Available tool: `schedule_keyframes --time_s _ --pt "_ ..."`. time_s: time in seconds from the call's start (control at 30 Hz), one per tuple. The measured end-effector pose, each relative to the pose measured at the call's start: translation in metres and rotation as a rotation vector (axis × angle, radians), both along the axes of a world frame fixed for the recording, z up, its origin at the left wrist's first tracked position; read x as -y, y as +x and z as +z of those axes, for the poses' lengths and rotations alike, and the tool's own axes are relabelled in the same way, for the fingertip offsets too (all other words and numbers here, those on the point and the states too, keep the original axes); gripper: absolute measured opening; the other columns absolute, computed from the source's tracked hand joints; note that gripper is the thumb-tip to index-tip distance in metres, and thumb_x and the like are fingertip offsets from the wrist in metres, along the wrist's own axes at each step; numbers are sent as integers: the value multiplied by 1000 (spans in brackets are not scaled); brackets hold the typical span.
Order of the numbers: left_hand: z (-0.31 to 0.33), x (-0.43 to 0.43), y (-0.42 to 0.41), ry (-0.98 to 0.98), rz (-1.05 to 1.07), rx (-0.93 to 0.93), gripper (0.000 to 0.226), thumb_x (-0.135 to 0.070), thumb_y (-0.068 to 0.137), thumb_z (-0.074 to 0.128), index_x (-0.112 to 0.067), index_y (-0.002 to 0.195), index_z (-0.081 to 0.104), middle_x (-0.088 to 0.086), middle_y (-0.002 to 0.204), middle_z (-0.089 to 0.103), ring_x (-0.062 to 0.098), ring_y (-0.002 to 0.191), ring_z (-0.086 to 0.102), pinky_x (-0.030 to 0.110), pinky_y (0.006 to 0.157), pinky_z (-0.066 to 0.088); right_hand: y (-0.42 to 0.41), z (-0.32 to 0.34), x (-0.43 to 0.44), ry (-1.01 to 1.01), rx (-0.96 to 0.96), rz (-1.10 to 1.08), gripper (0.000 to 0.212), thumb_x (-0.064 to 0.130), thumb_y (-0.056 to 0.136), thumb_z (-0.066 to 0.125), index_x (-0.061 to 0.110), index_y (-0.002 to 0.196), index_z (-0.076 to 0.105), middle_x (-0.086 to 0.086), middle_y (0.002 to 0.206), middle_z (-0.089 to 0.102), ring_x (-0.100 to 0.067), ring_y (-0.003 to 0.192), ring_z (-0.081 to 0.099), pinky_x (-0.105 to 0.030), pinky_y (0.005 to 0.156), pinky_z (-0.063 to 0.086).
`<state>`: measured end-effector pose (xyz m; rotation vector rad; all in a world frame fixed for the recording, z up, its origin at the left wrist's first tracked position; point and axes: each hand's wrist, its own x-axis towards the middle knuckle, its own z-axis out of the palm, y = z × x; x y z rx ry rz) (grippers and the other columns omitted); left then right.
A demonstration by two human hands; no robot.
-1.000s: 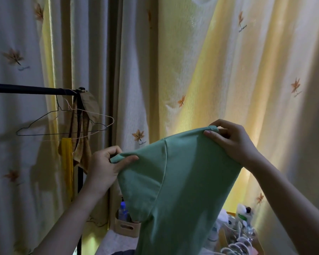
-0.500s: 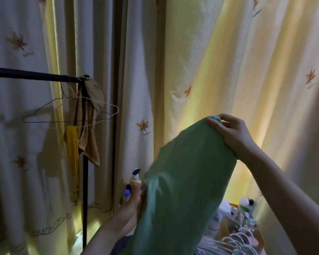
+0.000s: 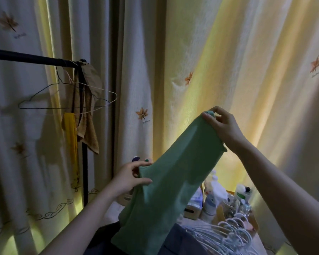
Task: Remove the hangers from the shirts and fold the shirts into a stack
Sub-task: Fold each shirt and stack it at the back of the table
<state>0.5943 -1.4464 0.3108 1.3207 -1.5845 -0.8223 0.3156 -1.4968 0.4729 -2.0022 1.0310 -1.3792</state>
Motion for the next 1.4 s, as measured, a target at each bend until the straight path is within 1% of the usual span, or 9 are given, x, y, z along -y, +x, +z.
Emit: schedule_keyframes --time_s 0.27,0.4,0.5,0.6,0.83,1.0,1.2,1.3,1.4 --pt "1 46 13 -151 197 331 33 -30 83 71 -10 109 65 -9 112 44 8 102 48 20 89 37 37 1 42 -99 14 -76 18 31 88 64 14 93 61 -8 97 65 -21 95 61 -29 71 48" --pt "33 50 12 -201 199 208 23 -23 87 66 -9 105 62 3 101 64 20 93 61 30 78 51 39 41 44 -268 20 -35 15 27 87 66 13 92 60 -3 92 64 -9 88 62 -20 72 49" --pt "49 40 16 -238 190 158 20 -17 85 68 -13 101 56 -5 88 60 12 82 58 15 67 45 42 60 29 -359 12 -1 14 25 86 67 15 91 58 8 85 63 11 78 60 -10 69 46" --pt "54 17 24 -117 -29 145 51 -17 80 74 -38 120 50 -12 100 60 -4 88 59 6 71 49 43 57 0 -391 -44 66 15 24 86 67 12 92 60 11 82 62 12 75 61 -12 67 48" --pt "-33 -31 3 490 -452 555 51 -26 80 75 -22 127 57 -12 126 60 2 113 56 18 99 44 36 -36 -51 -17 -269 361 25 31 79 66 8 84 63 4 66 66 -7 60 62 -19 52 49" --pt "-126 -59 -23 685 -584 645 50 -42 79 73 -9 115 63 -9 103 63 3 83 59 7 70 44 35 -137 -49 300 -333 385 17 30 82 68 14 77 63 7 63 63 2 56 56 -11 53 41" --pt "-195 -71 -22 822 -463 491 52 -44 89 61 -8 126 57 1 122 61 15 108 59 12 79 45 54 -240 1 546 -584 94 47 28 90 63 5 128 50 -15 124 60 -24 106 58 -35 93 47" --pt "-234 -81 -13 902 -358 446 38 -33 94 56 -8 122 56 7 121 59 17 95 59 25 78 50 35 -303 -4 698 -773 -21 61 26 91 61 1 139 33 -15 127 54 -24 111 54 -30 87 41" --pt "-259 -95 -8 1012 -253 188 25 -22 94 55 -17 118 51 -2 104 61 7 82 59 16 61 50 4 -366 -32 830 -948 -15 43 31 91 61 0 122 56 -14 106 61 -13 87 46 -24 70 33"
